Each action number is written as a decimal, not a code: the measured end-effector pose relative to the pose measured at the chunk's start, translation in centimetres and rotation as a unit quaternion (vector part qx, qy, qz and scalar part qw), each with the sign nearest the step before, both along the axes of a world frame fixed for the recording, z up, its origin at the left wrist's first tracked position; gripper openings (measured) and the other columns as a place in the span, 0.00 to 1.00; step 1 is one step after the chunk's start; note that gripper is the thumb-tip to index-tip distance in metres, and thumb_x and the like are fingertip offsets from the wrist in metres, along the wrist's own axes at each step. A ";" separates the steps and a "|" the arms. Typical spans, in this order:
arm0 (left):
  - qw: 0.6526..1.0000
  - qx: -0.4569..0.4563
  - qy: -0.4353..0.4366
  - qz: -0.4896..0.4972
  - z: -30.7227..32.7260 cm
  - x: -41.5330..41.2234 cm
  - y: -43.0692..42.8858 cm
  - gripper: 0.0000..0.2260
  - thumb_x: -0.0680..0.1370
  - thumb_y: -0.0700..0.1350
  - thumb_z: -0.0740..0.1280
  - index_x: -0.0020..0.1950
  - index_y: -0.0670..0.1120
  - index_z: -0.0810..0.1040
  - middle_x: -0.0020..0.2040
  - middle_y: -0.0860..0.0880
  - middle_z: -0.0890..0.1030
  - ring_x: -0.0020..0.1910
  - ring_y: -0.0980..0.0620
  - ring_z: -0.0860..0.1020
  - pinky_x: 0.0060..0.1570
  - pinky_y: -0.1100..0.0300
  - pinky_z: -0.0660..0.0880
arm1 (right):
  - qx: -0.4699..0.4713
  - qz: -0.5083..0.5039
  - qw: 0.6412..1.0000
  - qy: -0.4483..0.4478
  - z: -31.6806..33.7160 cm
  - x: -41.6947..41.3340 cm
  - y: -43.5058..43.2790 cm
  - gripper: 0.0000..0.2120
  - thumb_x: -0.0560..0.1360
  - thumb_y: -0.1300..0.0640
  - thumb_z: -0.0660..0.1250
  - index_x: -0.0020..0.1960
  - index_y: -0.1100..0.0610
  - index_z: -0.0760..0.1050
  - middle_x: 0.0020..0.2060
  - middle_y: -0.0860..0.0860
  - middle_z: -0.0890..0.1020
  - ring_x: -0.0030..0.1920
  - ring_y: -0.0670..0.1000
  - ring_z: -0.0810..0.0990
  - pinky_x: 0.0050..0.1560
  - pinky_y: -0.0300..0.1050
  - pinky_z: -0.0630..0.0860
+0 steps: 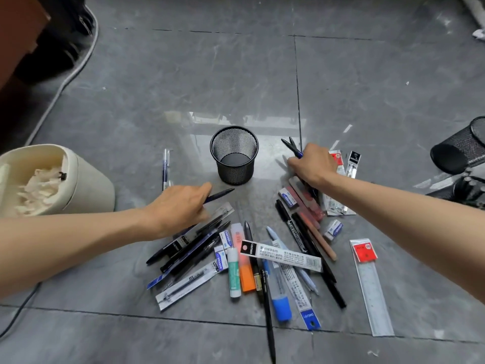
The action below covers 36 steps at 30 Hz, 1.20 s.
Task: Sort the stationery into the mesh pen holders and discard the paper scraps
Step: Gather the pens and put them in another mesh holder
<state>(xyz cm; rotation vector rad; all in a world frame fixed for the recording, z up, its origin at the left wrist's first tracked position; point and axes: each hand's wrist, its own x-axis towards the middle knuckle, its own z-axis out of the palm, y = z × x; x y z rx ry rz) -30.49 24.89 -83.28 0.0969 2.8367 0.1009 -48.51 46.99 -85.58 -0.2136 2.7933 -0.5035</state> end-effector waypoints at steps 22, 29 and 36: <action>0.983 -0.035 -0.177 0.036 -0.2 3.2 2.8 0.07 0.73 0.45 0.67 0.44 0.44 0.70 0.48 0.45 0.78 0.45 0.44 0.76 0.39 0.57 0.70 | -0.345 -0.157 0.861 -0.340 4.3 14.0 1.8 0.10 0.79 0.56 0.63 0.48 0.64 0.75 0.20 0.51 0.67 0.17 0.48 0.66 0.18 0.34 0.60; 0.968 0.107 -0.114 0.195 0.6 2.6 2.4 0.08 0.78 0.50 0.57 0.48 0.46 0.65 0.40 0.47 0.72 0.42 0.44 0.72 0.39 0.55 0.66 | -0.435 -0.217 0.740 -0.464 4.7 14.8 -0.2 0.13 0.83 0.54 0.53 0.47 0.61 0.70 0.25 0.56 0.77 0.30 0.54 0.83 0.28 0.42 0.80; 0.769 0.495 -0.113 0.388 2.8 0.9 5.3 0.05 0.80 0.41 0.54 0.55 0.43 0.66 0.29 0.45 0.72 0.24 0.50 0.70 0.28 0.60 0.70 | -0.488 -0.230 0.666 -0.515 4.9 15.1 -3.3 0.13 0.82 0.53 0.53 0.54 0.60 0.72 0.40 0.60 0.80 0.41 0.56 0.82 0.41 0.51 0.81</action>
